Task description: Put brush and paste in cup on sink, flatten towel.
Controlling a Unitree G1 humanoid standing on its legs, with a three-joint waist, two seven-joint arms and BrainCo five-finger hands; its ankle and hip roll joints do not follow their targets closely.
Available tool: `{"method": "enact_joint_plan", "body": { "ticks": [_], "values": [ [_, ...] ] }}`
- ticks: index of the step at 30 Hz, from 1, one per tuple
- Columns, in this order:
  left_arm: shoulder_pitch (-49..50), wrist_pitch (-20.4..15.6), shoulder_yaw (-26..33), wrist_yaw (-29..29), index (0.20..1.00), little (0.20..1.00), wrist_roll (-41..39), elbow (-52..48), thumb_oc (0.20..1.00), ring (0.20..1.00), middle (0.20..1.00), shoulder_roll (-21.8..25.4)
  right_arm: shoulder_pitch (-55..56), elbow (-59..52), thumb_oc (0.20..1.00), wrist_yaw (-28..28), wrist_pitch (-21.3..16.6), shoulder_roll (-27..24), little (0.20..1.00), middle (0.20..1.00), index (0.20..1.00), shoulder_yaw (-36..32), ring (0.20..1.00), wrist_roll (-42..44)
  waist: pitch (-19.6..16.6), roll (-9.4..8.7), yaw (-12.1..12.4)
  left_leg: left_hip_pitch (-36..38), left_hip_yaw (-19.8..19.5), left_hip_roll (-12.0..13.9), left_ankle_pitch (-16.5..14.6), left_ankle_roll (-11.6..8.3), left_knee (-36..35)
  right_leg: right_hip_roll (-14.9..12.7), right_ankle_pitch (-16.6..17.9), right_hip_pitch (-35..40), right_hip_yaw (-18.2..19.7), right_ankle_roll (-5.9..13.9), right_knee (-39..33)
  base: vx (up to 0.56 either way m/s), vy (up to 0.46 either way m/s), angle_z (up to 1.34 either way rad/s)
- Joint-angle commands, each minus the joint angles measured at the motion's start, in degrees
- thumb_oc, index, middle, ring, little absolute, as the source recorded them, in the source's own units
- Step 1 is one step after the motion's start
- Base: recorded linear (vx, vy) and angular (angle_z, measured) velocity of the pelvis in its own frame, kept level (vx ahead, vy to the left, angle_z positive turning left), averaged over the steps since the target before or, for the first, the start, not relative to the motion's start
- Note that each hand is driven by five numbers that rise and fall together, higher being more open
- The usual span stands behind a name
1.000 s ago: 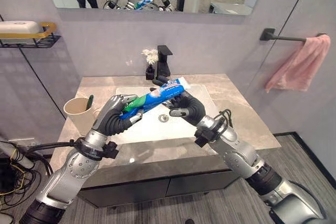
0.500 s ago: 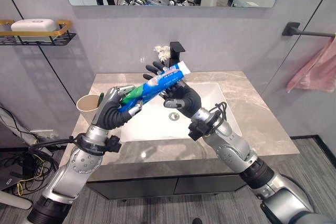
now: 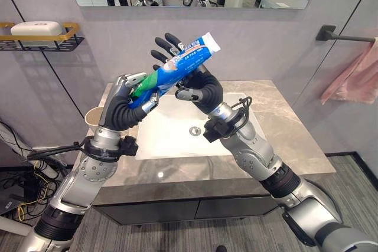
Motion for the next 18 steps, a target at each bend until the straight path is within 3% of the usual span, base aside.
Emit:
{"method": "enact_joint_plan", "body": {
  "ticks": [1,18],
  "values": [
    [-2.14,-1.68,0.83,1.63,0.200,0.200,-1.24,-4.01,0.200,0.200,0.200,5.17,-4.75,-0.75,1.000,-0.82,-4.15,3.51,1.000,1.000,1.000,-2.35,1.000,0.88,-1.78,-3.94,0.25,-0.78,-0.46,-1.57,-1.11,1.81,0.25,-5.57,-1.33,2.18,1.05,2.55,0.06,0.00,0.000,0.00],
    [0.56,-1.51,-1.77,0.93,0.200,0.200,-3.98,-2.20,0.200,0.200,0.200,2.57,-2.06,-0.03,1.000,-2.73,-5.94,7.36,1.000,1.000,1.000,-3.62,1.000,3.66,-1.82,-3.69,0.48,-0.61,-0.19,-1.59,-1.26,2.04,0.25,-5.30,-1.58,2.15,1.20,2.43,0.03,0.00,0.000,0.00]
  ]
}}
